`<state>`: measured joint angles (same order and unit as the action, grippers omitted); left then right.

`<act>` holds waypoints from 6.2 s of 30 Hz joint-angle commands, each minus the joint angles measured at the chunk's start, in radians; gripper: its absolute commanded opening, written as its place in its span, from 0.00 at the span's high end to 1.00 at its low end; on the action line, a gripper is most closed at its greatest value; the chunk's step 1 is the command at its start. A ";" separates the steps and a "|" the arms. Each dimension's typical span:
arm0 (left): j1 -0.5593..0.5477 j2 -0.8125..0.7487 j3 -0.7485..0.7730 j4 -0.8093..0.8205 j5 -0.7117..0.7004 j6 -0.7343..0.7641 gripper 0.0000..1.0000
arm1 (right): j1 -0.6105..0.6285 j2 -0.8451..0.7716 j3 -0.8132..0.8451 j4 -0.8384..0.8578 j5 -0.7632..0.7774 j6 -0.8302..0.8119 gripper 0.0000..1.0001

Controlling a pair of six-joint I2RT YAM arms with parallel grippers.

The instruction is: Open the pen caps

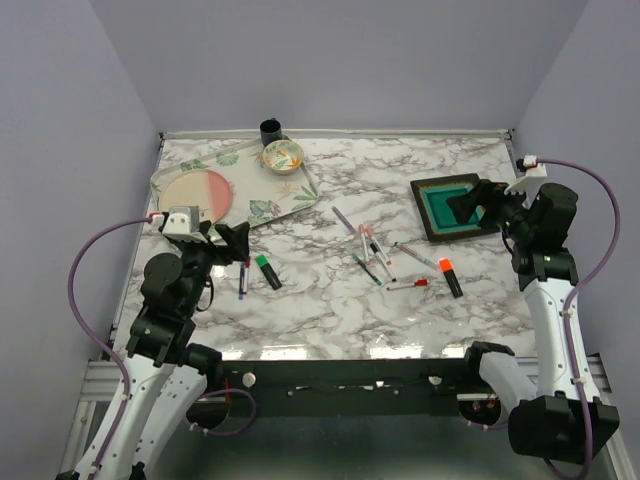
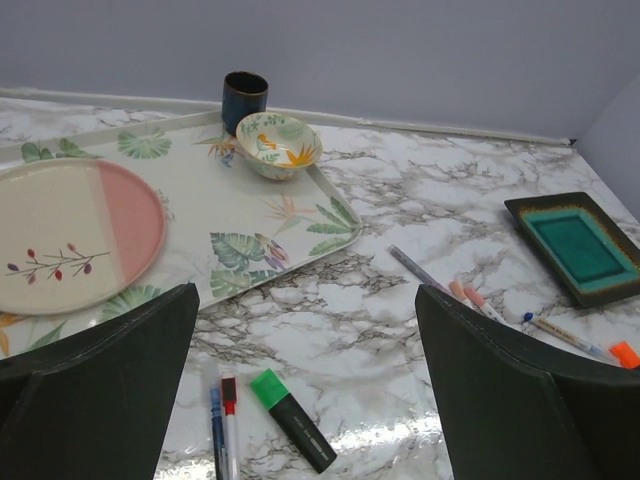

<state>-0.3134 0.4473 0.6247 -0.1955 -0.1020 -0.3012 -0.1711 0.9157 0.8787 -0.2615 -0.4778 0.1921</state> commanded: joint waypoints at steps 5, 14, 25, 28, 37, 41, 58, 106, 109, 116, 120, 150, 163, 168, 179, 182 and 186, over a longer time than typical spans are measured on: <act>0.007 0.007 -0.006 0.028 0.051 -0.004 0.01 | -0.005 -0.003 -0.038 0.057 -0.474 -0.267 0.00; 0.007 0.054 0.001 0.022 0.097 -0.009 0.01 | 0.221 0.159 0.069 -0.189 -0.242 -0.609 0.00; 0.008 0.088 0.007 0.018 0.134 -0.012 0.01 | 0.380 0.567 0.216 -0.360 0.068 -0.772 0.00; 0.008 0.088 0.007 0.016 0.139 -0.012 0.01 | 0.401 0.652 0.217 -0.358 0.166 -0.803 0.01; 0.008 0.085 0.009 0.016 0.150 -0.013 0.01 | 0.476 0.828 0.293 -0.387 0.341 -0.798 0.32; 0.010 0.076 0.007 0.019 0.156 -0.013 0.01 | 0.481 0.874 0.305 -0.401 0.331 -0.792 0.49; 0.010 0.048 0.001 0.034 0.188 -0.027 0.01 | 0.493 0.982 0.367 -0.432 0.304 -0.737 0.83; -0.679 1.163 0.489 0.340 -0.021 -0.578 0.45 | 0.232 0.276 -0.107 0.331 -0.361 0.527 0.99; -0.681 1.185 0.500 0.331 0.013 -0.579 0.54 | 0.234 0.276 -0.106 0.326 -0.352 0.529 1.00; -0.682 1.196 0.500 0.324 0.045 -0.570 0.83 | 0.234 0.279 -0.110 0.324 -0.331 0.524 0.99; -0.685 1.190 0.498 0.317 0.088 -0.559 1.00 | 0.216 0.258 -0.121 0.317 -0.231 0.520 0.99; -0.302 0.899 0.075 0.137 -0.039 -0.506 1.00 | 0.014 0.540 0.078 0.070 -0.501 -0.114 0.99; -0.191 1.220 0.279 0.057 -0.228 -0.357 0.95 | 0.114 0.660 0.161 -0.054 -0.424 -0.226 0.99; -0.173 1.301 0.342 0.030 -0.243 -0.334 0.88 | 0.136 0.689 0.195 -0.091 -0.398 -0.247 1.00; -0.150 1.308 0.357 0.016 -0.223 -0.317 0.55 | 0.320 0.845 0.456 -0.298 -0.058 -0.437 1.00; -0.148 1.285 0.354 0.013 -0.203 -0.319 0.50 | 0.349 0.951 0.587 -0.370 0.037 -0.480 0.99; -0.148 1.246 0.352 0.010 -0.154 -0.309 0.42 | 0.363 1.097 0.762 -0.462 0.146 -0.522 0.99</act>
<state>-0.4702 1.7424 0.9741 -0.1524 -0.3023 -0.6281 0.1856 1.8694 1.4597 -0.5713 -0.5404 -0.2390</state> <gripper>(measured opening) 0.536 0.174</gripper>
